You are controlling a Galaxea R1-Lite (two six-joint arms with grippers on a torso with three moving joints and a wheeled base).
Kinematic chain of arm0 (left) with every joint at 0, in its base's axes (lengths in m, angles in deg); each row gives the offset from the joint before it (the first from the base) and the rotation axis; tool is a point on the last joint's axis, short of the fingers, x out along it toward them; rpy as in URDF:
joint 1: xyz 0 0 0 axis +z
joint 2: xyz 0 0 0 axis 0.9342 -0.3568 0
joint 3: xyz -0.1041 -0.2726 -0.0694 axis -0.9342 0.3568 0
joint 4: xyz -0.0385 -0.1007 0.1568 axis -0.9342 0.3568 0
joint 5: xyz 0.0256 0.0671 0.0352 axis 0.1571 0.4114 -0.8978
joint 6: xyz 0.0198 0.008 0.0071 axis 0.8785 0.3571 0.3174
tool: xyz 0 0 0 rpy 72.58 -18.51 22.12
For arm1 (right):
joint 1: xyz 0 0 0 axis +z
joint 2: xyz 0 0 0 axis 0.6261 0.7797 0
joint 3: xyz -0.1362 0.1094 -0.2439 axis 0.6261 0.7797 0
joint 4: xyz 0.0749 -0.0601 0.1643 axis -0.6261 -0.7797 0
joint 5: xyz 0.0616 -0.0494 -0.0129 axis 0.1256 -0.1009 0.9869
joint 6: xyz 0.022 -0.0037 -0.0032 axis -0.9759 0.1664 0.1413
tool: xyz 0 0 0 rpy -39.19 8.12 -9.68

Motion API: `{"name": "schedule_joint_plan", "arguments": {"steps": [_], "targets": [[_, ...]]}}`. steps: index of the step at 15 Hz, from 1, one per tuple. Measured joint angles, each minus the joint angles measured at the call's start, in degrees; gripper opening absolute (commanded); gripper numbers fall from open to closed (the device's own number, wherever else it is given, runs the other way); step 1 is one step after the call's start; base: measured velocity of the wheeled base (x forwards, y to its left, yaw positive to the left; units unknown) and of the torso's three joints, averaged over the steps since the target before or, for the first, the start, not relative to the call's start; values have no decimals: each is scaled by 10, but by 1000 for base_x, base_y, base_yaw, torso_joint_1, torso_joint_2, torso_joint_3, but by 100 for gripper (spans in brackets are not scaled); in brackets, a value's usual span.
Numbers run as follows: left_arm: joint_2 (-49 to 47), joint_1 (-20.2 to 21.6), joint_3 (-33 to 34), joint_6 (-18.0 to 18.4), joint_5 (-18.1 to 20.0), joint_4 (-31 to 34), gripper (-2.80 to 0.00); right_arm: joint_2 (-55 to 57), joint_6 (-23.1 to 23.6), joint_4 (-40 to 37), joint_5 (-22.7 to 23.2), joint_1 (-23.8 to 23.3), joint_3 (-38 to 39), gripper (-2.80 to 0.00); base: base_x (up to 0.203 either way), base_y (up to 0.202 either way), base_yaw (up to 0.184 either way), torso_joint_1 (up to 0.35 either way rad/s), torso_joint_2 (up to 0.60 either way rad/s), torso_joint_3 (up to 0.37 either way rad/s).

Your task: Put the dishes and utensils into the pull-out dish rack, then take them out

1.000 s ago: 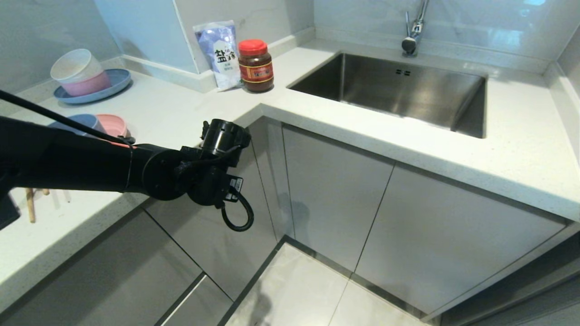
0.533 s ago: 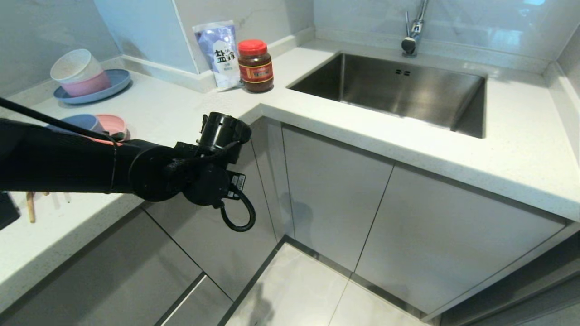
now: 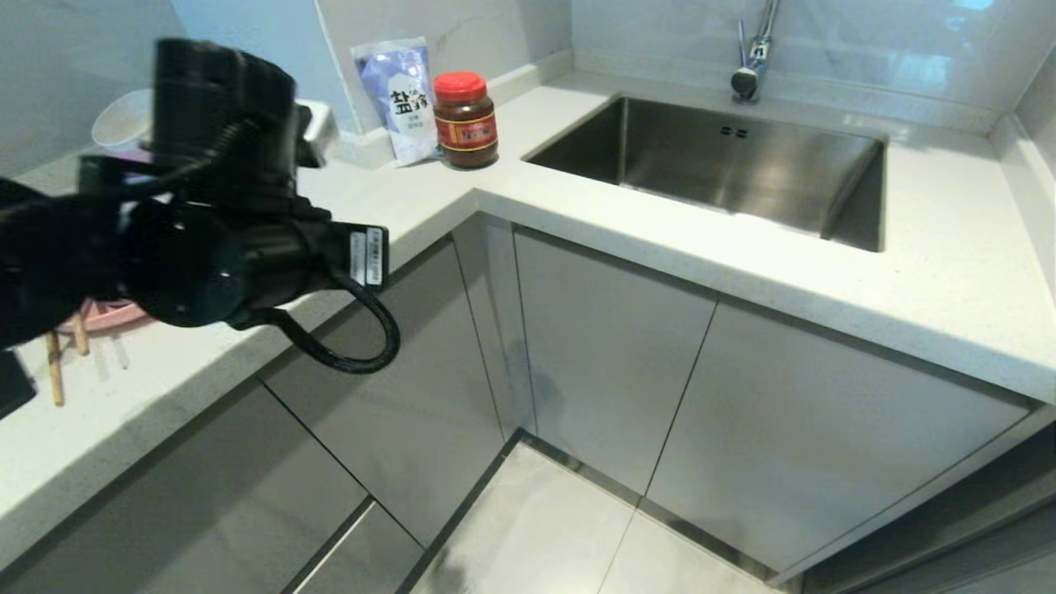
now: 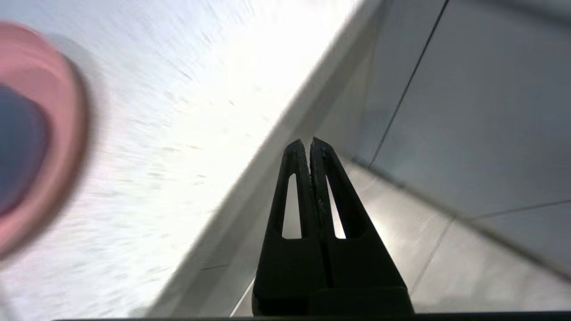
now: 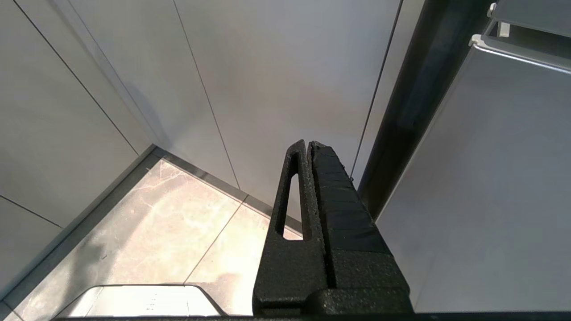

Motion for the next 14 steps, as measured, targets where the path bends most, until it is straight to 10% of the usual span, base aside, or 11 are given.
{"name": "schedule_joint_plan", "arguments": {"steps": [3, 9, 14], "targets": [[107, 32, 11, 21, 70, -1, -280, 0, 0, 0, 0, 0, 0, -280, 0, 0, 0, 0, 0, 0], [354, 261, 77, 94, 283, 32, -280, 0, 0, 0, 0, 0, 0, -280, 0, 0, 0, 0, 0, 0], [585, 355, 215, 118, 348, 104, -280, 0, 0, 0, 0, 0, 0, -280, 0, 0, 0, 0, 0, 0]]}}
